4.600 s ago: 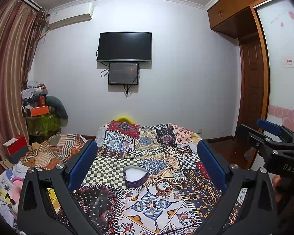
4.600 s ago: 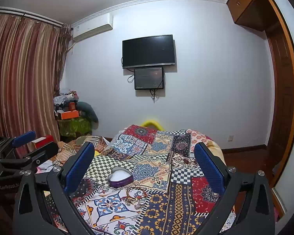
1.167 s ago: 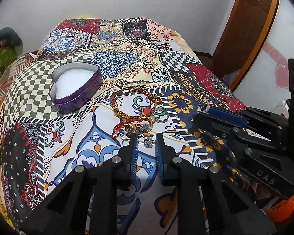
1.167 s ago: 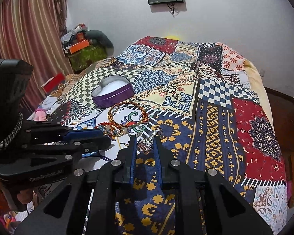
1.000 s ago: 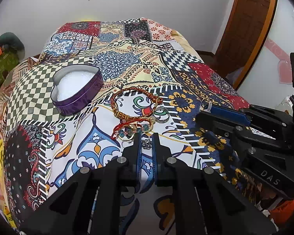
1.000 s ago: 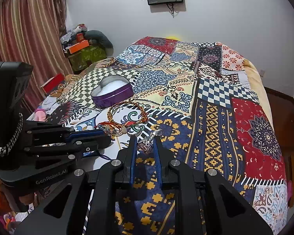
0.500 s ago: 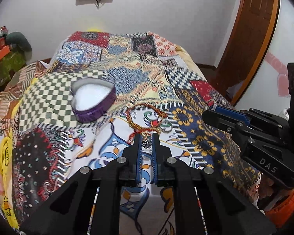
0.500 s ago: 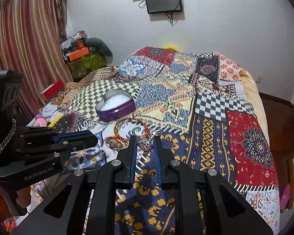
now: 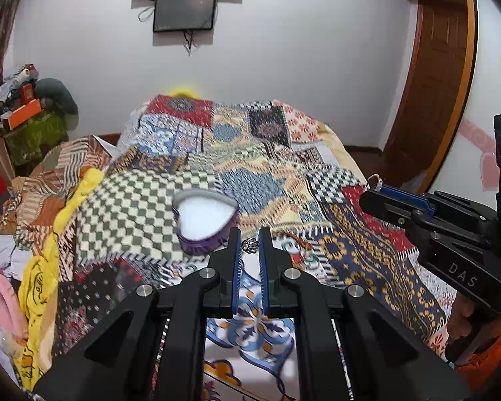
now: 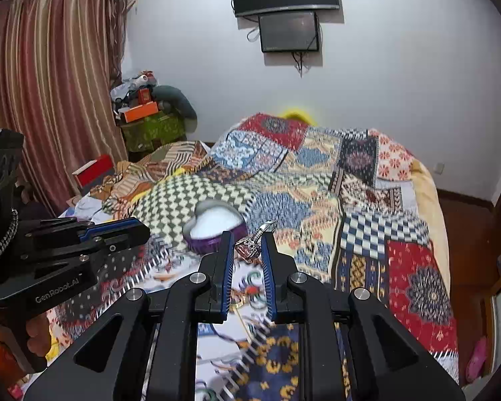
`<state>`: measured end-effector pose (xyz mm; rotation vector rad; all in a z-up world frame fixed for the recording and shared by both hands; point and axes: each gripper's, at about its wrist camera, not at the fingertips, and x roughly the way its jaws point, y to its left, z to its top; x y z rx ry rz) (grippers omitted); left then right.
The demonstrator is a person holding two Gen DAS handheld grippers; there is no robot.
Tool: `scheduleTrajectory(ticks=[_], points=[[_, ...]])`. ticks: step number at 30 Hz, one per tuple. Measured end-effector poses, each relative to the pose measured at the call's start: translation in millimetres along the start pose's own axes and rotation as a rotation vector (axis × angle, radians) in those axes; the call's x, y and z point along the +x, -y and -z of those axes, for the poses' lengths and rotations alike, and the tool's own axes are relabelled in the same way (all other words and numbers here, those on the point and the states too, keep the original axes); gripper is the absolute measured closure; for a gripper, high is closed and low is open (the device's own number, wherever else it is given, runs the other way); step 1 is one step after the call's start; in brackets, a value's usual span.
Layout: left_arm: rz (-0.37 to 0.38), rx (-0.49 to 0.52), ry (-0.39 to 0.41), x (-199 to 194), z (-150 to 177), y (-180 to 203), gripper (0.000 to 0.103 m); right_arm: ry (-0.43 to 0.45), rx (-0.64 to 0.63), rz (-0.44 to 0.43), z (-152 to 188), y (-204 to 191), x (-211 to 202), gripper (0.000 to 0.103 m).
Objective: Organize jewelry
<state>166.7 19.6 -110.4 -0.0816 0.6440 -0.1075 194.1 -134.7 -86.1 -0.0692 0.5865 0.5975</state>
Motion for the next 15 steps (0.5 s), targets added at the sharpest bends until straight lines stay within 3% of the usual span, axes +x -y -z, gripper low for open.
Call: scheduleTrajectory(ticks=[15], points=[[-0.065,-0.020,0.055,12,-21,-37,0.094,0.040,-0.055,0.029,-31,-15,32,0.088]])
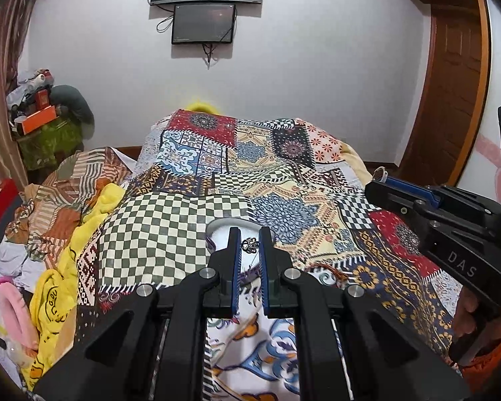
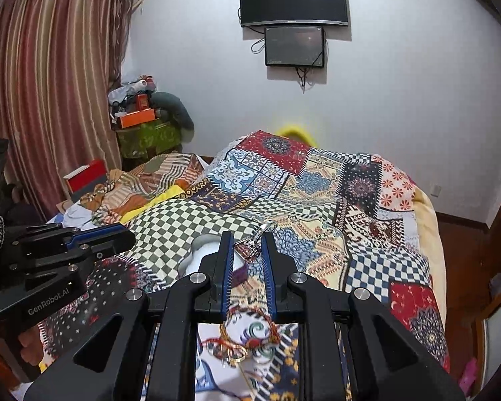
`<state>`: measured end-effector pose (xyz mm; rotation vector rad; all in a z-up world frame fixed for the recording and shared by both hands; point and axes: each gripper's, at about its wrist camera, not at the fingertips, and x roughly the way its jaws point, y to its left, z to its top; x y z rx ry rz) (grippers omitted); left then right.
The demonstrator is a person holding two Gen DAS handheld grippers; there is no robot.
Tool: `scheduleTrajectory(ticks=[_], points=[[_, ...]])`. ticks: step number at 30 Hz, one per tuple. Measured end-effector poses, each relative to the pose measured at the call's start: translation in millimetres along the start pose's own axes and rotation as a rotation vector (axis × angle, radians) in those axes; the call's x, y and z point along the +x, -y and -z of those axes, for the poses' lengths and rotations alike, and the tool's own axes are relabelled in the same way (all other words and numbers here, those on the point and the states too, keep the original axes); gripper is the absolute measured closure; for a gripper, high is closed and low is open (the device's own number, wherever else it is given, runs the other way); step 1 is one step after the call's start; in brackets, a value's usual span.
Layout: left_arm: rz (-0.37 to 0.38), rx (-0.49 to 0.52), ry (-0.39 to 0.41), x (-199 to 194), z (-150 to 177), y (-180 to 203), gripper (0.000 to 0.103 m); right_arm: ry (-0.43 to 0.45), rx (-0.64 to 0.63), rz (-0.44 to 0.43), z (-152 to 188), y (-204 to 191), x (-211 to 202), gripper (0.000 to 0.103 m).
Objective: Organize jewelry
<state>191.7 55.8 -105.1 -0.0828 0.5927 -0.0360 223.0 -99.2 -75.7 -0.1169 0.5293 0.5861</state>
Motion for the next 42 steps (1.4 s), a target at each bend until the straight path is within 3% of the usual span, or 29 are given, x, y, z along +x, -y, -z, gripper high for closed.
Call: scheduleTrajectory(ticks=[13,21,32,42], points=[[-0.011,0.011,-0.021,42,-10,-11,0.094,-0.140,-0.020,-0.115,-4,1,73,0.088],[-0.003,0.009,-0.096,82,-9,-17,0.094,-0.277,-0.022,-0.189,5,6,116,0.088],[0.068,-0.031,-0.214,119,2,-29,0.094,-0.390,-0.026,-0.212,14,8,150,0.088],[0.061,-0.035,-0.243,126,8,-31,0.094,-0.411,-0.051,-0.195,16,6,160,0.088]])
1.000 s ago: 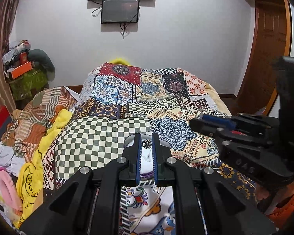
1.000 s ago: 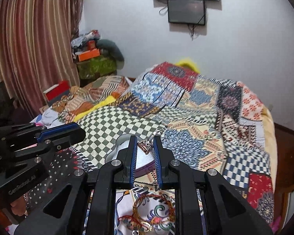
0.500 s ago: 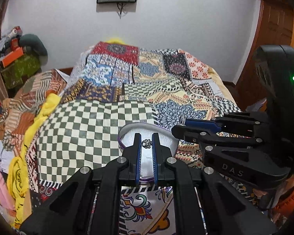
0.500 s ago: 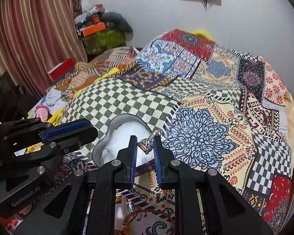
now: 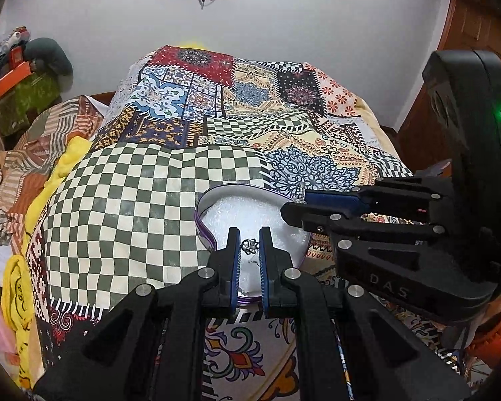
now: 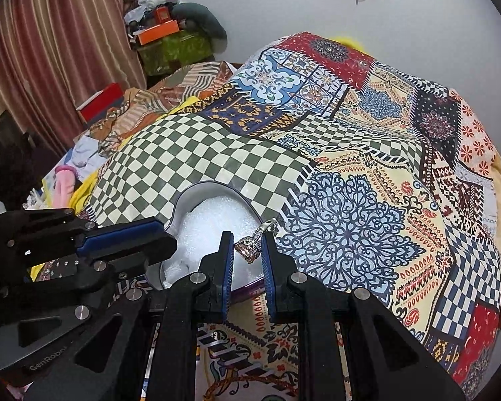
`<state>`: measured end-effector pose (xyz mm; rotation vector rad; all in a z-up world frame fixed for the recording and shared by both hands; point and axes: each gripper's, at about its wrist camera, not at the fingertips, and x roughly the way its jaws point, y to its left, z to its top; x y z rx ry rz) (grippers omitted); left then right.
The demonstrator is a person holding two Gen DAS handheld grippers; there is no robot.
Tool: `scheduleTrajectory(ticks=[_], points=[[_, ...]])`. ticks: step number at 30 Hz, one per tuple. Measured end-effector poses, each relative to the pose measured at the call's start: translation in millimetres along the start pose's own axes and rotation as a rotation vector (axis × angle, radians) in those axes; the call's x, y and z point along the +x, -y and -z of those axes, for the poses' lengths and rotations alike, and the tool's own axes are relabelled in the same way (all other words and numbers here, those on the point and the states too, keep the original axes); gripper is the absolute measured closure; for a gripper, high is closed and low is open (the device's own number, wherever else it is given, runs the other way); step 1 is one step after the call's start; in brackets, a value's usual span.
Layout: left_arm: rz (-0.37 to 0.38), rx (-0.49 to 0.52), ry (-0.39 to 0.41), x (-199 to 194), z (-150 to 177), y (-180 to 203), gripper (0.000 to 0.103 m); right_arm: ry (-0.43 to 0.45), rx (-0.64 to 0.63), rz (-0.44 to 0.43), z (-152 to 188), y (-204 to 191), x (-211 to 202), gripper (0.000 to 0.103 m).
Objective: Organize jewelry
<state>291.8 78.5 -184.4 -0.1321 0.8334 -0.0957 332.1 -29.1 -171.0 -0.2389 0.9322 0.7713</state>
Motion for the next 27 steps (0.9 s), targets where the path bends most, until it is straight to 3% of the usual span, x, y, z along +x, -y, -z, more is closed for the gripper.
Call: scheduleTrajectory(ticks=[10,17,27], points=[[-0.016,-0.016,-0.035,-3,2,-1,0.093,-0.022,-0.006,0.010,-1,-3,3,0.088],[-0.055,-0.012,0.010,-22,4,0,0.069,-0.009,0.011,0.025,-1,-2,-5,0.088],[-0.068,-0.010,0.037,-49,5,1,0.069,0.014,0.029,0.037,1,-2,-25,0.086]])
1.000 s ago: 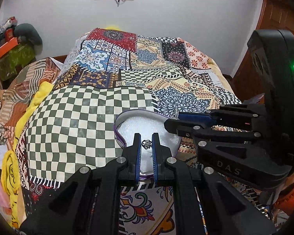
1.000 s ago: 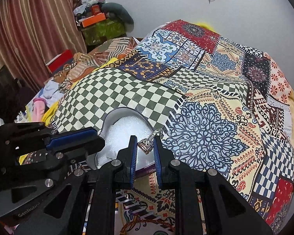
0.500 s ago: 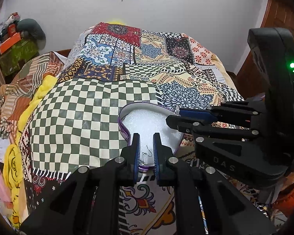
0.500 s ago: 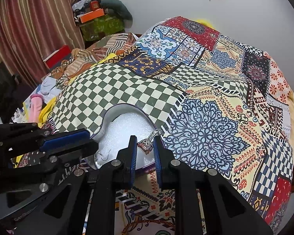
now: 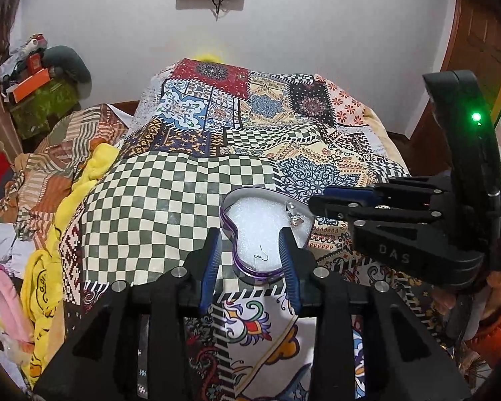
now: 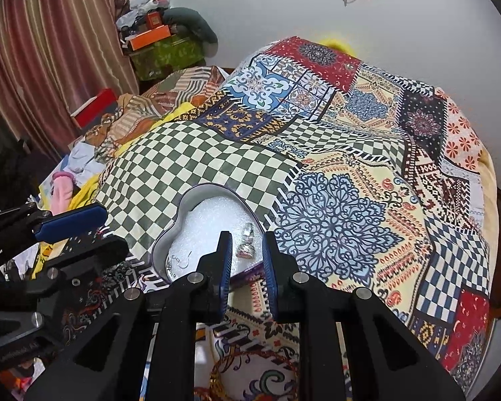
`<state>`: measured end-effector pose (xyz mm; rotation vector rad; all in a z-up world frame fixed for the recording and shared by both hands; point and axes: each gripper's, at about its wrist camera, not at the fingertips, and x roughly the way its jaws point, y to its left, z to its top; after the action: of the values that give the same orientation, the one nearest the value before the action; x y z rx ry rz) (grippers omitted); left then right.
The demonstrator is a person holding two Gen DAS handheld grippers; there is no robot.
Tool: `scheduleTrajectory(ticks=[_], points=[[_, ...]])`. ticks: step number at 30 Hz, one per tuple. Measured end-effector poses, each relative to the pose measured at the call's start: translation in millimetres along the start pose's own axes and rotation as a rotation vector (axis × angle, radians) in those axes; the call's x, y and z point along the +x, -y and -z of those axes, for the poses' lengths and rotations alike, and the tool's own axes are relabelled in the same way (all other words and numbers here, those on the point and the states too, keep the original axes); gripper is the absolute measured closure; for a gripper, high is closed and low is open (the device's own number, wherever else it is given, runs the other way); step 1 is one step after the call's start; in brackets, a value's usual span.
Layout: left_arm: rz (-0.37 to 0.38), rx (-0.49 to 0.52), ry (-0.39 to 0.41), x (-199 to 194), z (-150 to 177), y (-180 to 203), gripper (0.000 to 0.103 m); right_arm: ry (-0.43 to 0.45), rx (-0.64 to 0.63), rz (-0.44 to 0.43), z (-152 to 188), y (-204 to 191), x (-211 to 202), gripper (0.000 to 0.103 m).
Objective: Organize jewelry
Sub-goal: 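Lift both grippers out of the tin and move back to the jewelry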
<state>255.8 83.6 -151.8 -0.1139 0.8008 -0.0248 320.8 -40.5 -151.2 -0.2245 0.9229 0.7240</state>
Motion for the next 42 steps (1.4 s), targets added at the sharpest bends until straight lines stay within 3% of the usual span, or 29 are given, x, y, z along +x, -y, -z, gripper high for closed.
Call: scheduleTrajectory(ticks=[9,11,13,25,37,42], points=[[0.008,0.008,0.004,-18,6,11,0.068,0.053,-0.008,0.051,16,-1,-36,0.083],[0.015,0.011,0.003,-22,8,17,0.068,0.072,-0.004,0.066,22,-1,-46,0.066],[0.023,0.015,0.001,-24,10,21,0.068,0.099,0.003,0.077,28,1,-57,0.060],[0.091,0.017,-0.057,-20,30,51,0.065,0.155,0.020,0.135,67,15,-98,0.060],[0.138,0.034,-0.141,-1,62,62,0.065,0.038,0.033,0.079,111,23,-77,0.060],[0.137,0.036,-0.140,1,74,61,0.065,0.009,-0.007,0.063,123,15,-66,0.060]])
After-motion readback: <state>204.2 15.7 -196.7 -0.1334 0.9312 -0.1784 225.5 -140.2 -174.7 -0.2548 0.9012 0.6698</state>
